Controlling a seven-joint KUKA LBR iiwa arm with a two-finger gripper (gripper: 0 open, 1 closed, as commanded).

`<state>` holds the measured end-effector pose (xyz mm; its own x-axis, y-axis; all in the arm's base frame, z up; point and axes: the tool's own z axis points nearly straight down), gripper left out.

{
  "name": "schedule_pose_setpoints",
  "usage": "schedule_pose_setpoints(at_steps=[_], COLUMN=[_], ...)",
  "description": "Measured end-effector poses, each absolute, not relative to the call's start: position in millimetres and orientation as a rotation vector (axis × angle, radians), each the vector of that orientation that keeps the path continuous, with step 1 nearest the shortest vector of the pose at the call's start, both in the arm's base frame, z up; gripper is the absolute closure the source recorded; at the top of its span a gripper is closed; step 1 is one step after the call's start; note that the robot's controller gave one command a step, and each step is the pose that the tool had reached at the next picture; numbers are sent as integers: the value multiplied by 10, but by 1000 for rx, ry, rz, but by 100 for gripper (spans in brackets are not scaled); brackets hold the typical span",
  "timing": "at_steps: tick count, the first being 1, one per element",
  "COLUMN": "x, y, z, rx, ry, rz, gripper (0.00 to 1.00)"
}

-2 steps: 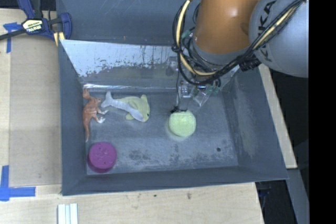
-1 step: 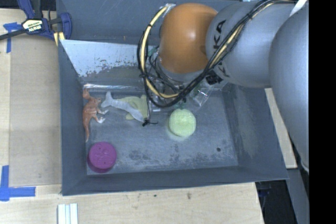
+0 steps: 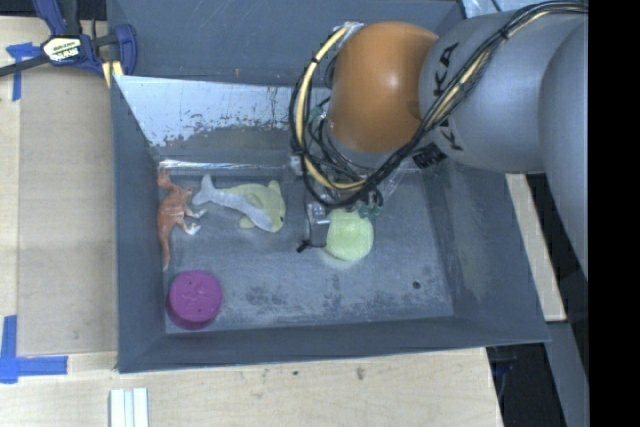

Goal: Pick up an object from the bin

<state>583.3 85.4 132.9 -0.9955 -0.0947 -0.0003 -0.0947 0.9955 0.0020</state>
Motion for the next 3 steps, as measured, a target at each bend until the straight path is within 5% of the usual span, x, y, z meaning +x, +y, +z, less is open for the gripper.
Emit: schedule_pose_setpoints(at_steps=[1,2,3], x=[5918,5937,5941], y=[983,1503,1581], z=[1185,748,658], rx=[-48,-294,-210], ry=[3135,3125,3132], rz=[-1,1,4], gripper=[0,0,100])
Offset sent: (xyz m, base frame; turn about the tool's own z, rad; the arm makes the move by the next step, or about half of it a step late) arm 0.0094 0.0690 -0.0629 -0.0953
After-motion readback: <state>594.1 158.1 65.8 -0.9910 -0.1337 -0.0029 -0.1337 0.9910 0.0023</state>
